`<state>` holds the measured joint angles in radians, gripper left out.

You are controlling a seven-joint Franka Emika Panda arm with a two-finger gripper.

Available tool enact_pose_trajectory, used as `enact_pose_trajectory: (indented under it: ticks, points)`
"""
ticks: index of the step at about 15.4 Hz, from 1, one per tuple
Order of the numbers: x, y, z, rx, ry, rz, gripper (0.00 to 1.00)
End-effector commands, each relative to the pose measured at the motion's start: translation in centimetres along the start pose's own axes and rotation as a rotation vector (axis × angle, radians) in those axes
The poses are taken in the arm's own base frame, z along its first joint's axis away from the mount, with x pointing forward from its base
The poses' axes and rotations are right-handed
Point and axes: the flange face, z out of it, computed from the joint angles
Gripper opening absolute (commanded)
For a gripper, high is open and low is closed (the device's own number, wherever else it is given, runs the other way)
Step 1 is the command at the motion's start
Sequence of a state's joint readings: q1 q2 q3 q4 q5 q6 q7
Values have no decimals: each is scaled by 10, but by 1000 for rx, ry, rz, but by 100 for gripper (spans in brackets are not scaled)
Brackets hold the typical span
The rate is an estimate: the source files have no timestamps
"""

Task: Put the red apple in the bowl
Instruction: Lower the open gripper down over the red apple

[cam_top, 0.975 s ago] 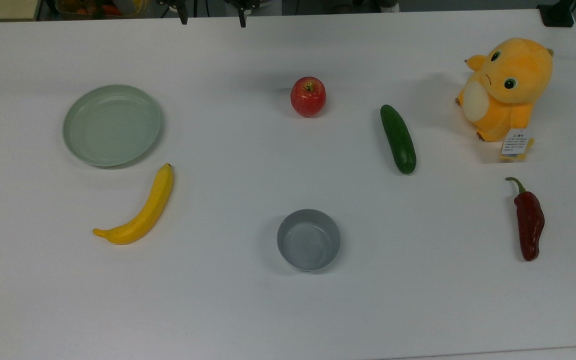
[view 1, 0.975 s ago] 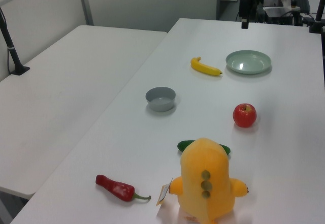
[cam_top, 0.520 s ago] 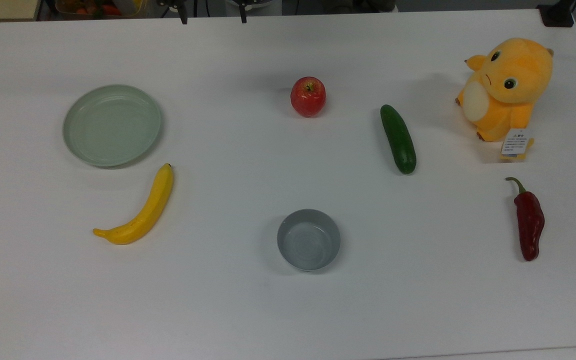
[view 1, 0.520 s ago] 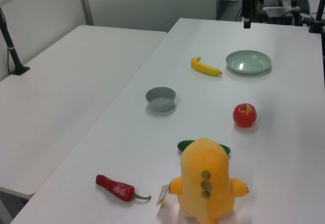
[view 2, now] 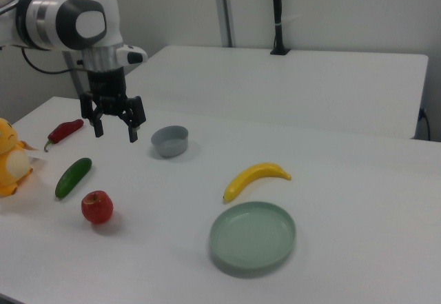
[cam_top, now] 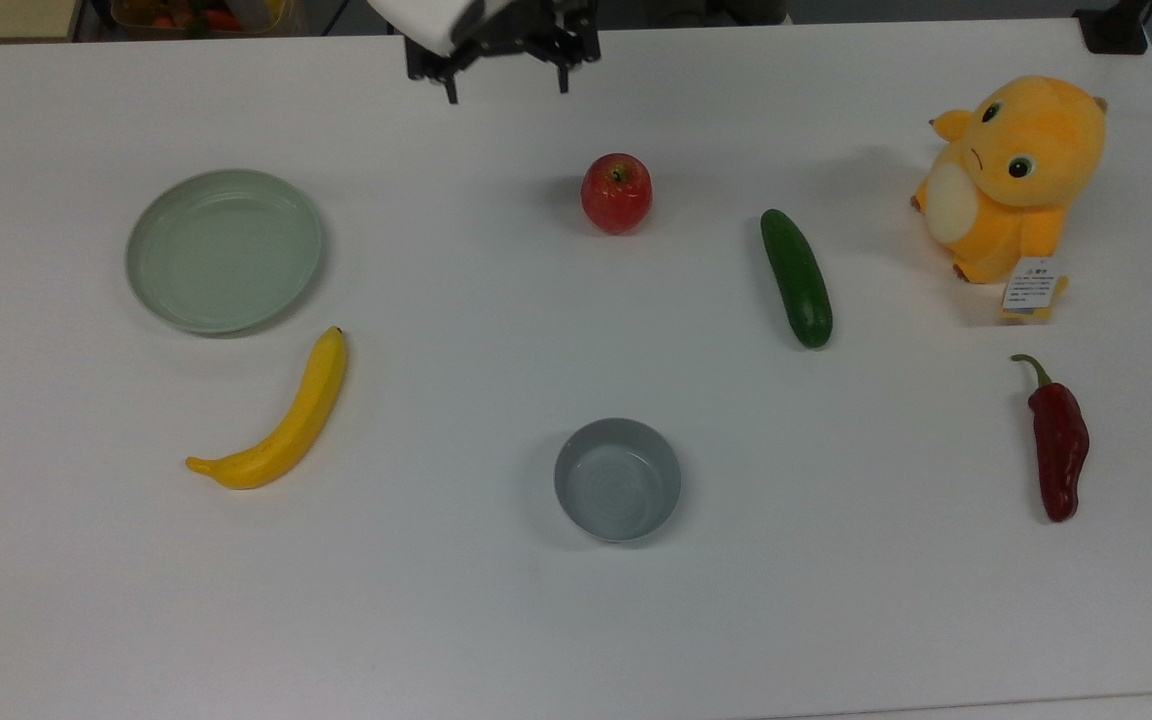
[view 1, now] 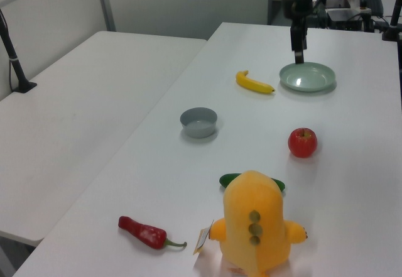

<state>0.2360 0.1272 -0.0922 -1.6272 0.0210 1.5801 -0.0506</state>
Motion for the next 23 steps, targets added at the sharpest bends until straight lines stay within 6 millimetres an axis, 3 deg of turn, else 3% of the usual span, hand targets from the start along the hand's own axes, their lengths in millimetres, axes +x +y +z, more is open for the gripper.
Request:
enact_pose_trajectory:
  ticks: [1,4,7,14,18,23]
  points:
    - [-2,-17,3,-14,-3,-15,100]
    - [7,-33,19,-20,33,21,100]
    - [-8,-60,51,-25,133,63,100]
    - [-37,-88,106,-62,117,0,100]
    - [-27,-90,134,-75,120,-15,100]
    - [-14,-98,154,-73,137,-28,100]
